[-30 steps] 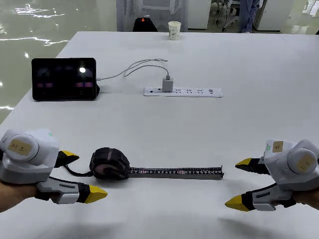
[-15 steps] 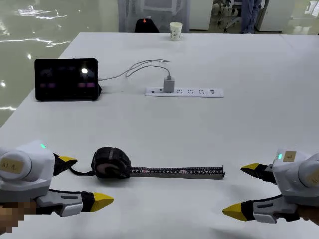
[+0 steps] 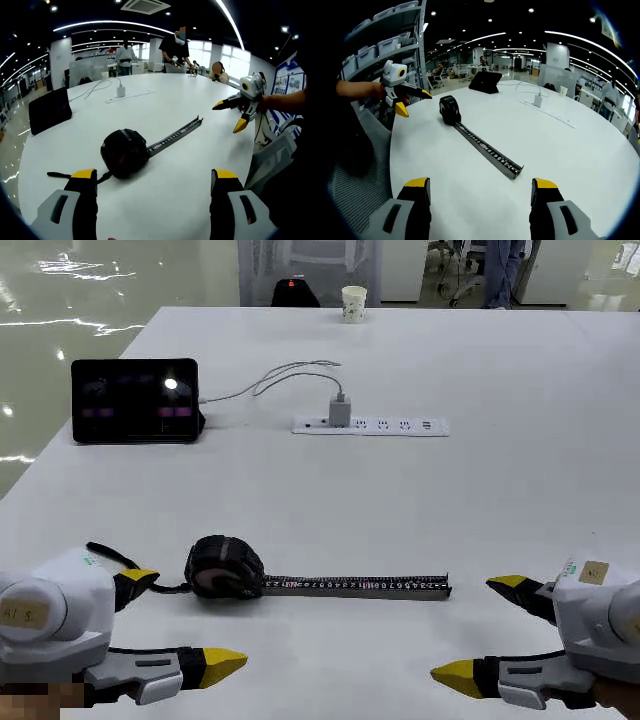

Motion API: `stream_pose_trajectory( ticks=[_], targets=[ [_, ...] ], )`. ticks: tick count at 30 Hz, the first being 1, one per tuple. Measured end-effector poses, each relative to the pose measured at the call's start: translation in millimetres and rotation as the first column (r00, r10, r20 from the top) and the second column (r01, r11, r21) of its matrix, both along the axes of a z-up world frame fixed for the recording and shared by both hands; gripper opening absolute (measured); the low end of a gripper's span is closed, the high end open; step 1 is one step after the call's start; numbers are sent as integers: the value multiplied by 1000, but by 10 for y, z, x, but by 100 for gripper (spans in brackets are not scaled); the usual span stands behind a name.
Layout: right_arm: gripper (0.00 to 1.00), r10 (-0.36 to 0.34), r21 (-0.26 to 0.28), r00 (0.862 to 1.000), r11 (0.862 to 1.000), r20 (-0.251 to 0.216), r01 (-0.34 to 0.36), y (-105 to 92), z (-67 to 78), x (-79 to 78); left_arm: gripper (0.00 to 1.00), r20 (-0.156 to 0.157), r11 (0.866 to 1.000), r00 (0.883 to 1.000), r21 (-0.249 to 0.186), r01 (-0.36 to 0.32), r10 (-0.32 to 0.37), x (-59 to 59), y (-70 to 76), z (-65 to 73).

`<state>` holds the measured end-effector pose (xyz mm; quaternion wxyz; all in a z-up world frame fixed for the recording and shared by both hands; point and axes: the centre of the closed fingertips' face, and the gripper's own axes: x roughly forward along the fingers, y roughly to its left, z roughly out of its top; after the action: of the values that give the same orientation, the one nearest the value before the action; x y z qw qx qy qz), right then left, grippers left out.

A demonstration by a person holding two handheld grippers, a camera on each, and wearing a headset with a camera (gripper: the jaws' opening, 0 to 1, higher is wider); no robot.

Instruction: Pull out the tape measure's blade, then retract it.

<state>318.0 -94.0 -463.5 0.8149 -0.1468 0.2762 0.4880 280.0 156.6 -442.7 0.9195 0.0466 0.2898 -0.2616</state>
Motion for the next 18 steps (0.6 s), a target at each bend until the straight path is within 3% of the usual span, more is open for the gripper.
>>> stream_pose_trajectory(
  ticks=[18],
  targets=[
    [93, -86, 27, 996, 996, -3, 86, 88, 63, -69, 99, 21, 997, 997, -25, -70, 71, -79, -57, 43]
  ],
)
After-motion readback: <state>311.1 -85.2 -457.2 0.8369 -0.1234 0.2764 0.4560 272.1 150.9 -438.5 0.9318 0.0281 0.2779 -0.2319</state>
